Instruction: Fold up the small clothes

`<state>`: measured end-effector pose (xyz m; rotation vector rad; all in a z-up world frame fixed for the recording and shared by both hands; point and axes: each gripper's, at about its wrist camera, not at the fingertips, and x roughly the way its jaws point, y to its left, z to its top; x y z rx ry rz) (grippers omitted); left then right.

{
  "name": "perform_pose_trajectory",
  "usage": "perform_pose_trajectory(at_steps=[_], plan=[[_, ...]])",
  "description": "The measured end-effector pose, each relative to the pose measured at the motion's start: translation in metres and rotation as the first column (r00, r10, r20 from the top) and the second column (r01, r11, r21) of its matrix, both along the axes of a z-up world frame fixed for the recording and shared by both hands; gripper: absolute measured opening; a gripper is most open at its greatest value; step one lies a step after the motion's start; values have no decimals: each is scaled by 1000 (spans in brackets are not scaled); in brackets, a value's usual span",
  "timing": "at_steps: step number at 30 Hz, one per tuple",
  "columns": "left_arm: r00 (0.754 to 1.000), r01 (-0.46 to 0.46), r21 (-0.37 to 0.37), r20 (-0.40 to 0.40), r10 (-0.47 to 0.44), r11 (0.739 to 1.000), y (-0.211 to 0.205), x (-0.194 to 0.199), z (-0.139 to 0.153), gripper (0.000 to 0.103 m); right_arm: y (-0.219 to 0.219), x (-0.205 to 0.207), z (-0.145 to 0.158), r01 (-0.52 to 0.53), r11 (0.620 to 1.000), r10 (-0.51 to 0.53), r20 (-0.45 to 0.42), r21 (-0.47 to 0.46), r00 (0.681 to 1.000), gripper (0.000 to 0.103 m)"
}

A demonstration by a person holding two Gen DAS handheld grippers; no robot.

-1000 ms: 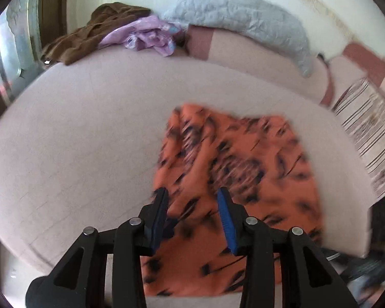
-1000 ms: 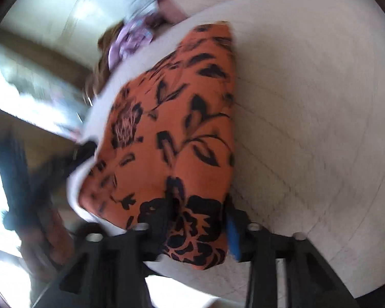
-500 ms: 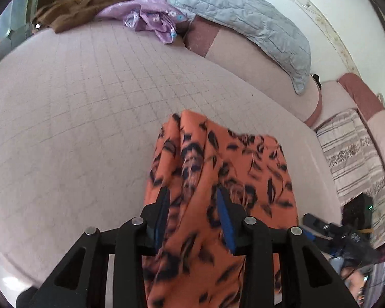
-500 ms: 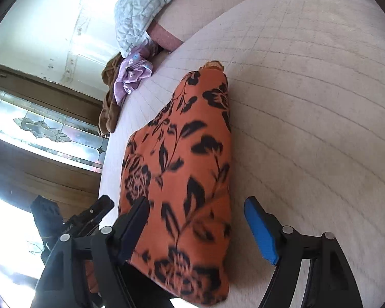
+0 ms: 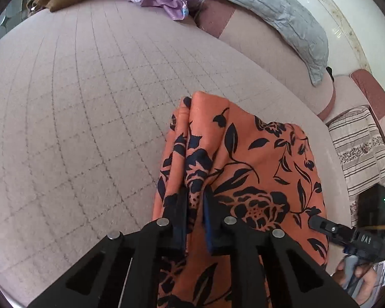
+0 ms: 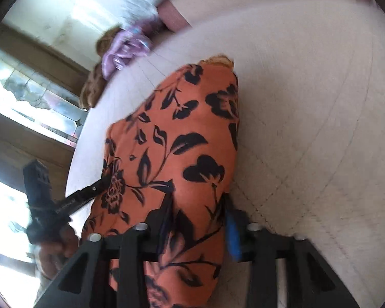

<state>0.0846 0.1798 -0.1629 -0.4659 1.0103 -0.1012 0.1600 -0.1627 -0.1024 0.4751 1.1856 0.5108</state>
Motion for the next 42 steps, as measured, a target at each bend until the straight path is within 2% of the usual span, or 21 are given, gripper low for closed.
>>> perform_pose_trajectory(at_steps=[1,3,5,8,9,11,12,14,15,16,18,20,25,27,29,31,34,36,37,38,42], plan=[[1000,14,41,7,-15,999,-4,-2,5,13,-7,3,-9,33,997,-29,-59,66,998,67],[999,36,97,19,-38,995,-11,-3,4,14,-19,2,-8,76,983,-66,-65,165,996,73],[1000,16,53,11,-16,998,-6,-2,2,14,-28,4,-1,113,976,-110,-27,187,994,74],[1000,13,53,11,-14,999,-2,-6,0,15,-31,20,-9,162,950,-147,-75,267,986,73],[1000,18,65,14,-19,998,-1,-9,2,15,-19,31,-21,105,961,-78,-116,254,990,43],[1000,19,79,15,-20,997,2,-11,3,15,-4,32,-20,56,988,-43,-94,144,995,37],[1000,15,81,14,-16,997,0,-8,2,15,11,24,3,-2,1000,2,17,14,1000,35],[1000,12,96,18,-14,995,-6,-6,-1,15,30,12,25,-28,991,45,123,-131,991,35],[1000,12,104,20,-15,994,-10,-4,-1,15,37,12,24,-35,984,57,124,-173,991,37],[1000,10,112,22,-13,994,-14,-3,0,15,35,15,19,-36,986,51,89,-163,995,41],[1000,9,118,25,-12,993,-17,-4,1,16,20,19,11,22,997,-21,4,-73,1000,70],[1000,10,118,29,-13,993,-16,-3,0,15,7,8,11,48,999,-48,-11,23,999,77],[999,19,138,37,-25,990,-18,-4,-2,16,-4,-27,-4,18,997,-13,-59,75,998,76],[999,15,128,32,-20,992,-16,-4,-1,16,12,-33,-7,-56,998,57,-26,36,998,51],[1000,-6,124,31,2,992,-15,-9,9,15,27,-40,5,-85,992,88,34,-89,996,49],[997,-27,88,73,20,996,-13,-25,27,15,37,-44,12,-105,977,120,73,-184,990,49],[988,-77,38,137,71,996,-5,-64,37,19,24,-45,1,-86,988,92,42,-131,995,52],[995,-73,43,65,70,996,-3,-76,17,17,16,-42,-6,-59,995,60,18,-85,998,59],[998,-62,55,10,62,997,-2,-79,-2,11,15,-42,-7,-55,995,57,22,-80,998,60],[995,-92,18,32,92,996,7,-86,-13,9,14,-42,-6,-57,994,60,28,-88,998,61],[990,-140,-39,22,141,989,20,-88,-1,7,23,-43,2,-77,986,85,55,-145,995,67]])
